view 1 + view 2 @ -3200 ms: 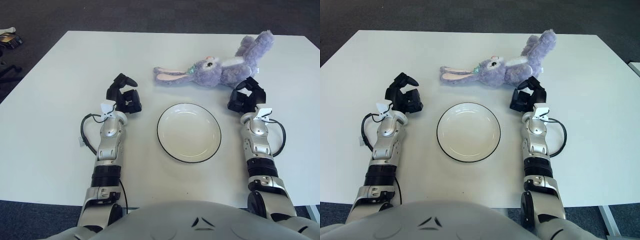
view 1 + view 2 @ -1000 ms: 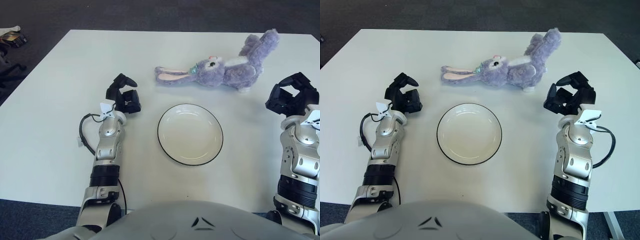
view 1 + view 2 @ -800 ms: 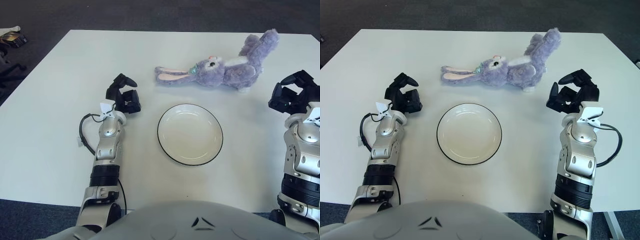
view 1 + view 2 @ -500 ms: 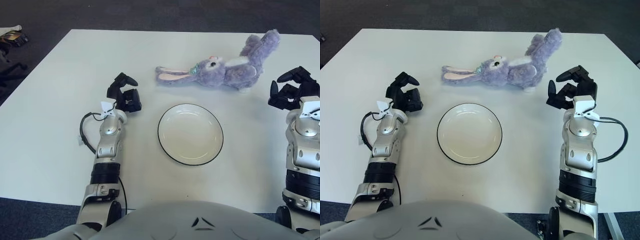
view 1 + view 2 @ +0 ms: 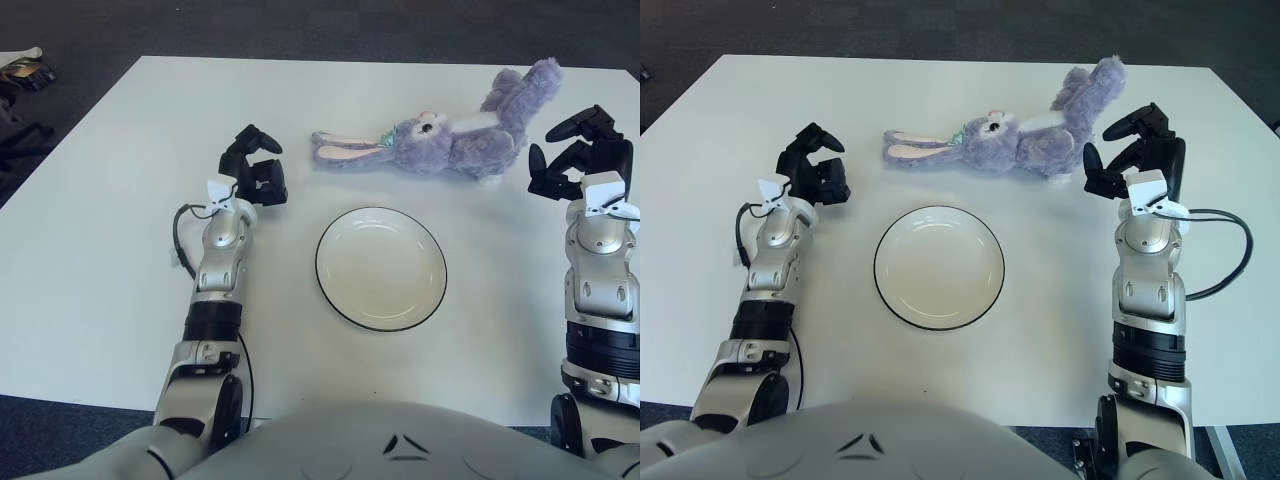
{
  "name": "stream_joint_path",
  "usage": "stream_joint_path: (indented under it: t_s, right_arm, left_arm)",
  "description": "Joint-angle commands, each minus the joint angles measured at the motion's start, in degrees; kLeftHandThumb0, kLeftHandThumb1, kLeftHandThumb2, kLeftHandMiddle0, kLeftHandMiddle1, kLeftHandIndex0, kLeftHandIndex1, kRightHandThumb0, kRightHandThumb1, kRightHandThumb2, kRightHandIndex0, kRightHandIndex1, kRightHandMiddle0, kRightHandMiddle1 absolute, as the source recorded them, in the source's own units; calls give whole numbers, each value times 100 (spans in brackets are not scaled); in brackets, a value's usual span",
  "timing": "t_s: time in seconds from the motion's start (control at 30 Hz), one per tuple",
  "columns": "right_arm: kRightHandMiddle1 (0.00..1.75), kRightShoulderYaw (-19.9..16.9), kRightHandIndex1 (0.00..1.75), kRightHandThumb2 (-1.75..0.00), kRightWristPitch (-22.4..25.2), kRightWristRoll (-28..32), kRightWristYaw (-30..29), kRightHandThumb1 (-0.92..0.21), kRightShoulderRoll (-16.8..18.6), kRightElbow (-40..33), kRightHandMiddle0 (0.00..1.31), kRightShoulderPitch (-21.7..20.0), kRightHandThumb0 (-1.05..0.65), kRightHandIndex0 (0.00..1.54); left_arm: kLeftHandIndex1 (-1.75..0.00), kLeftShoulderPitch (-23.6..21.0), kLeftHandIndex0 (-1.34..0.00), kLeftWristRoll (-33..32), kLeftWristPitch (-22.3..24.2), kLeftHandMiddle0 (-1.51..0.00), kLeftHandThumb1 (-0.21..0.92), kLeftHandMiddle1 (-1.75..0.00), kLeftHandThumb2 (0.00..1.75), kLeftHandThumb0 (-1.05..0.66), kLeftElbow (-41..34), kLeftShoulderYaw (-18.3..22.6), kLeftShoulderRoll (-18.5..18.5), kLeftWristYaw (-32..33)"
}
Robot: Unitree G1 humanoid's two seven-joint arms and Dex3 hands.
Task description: Put the doll into the plate.
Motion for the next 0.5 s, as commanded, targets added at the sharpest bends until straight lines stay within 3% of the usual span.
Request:
stream_joint_path:
  t_s: [0.0,0.2,0.37,0.43,0.47]
  right_arm:
    - [175,66,169,-137,60,-342,-57,-27,-141,-135,42,-31,-1,68]
    - [175,89,159,-114,-127,-703,-10,-43,-480,253,31,-100,-1,60]
    - [175,212,160,-82,-260,-1316,-158,-69,-920,640,15,-123,-1,42]
    - [175,256,158,-75,-283,-1505,-187,-74,-1027,631,21,-91,-18,31]
    - [168,269,155,-81,-294,-1572,-195,-67,-1067,615,13,-73,-36,26]
  left_arm:
    - [-175,-486,-68,-23,-261,-133,23,-175,143,-51,487,-55,103,-223]
    - [-175,-905,-68,10,-517,-133,24,-175,141,-51,979,-113,160,-409]
    - [-175,-1266,-67,46,-471,-134,24,-175,141,-51,1219,-222,90,-437]
    - [-175,-1384,-67,40,-477,-134,25,-175,141,-51,1335,-255,58,-451]
    - [-175,-1429,-67,39,-485,-134,25,-175,140,-51,1386,-269,44,-456]
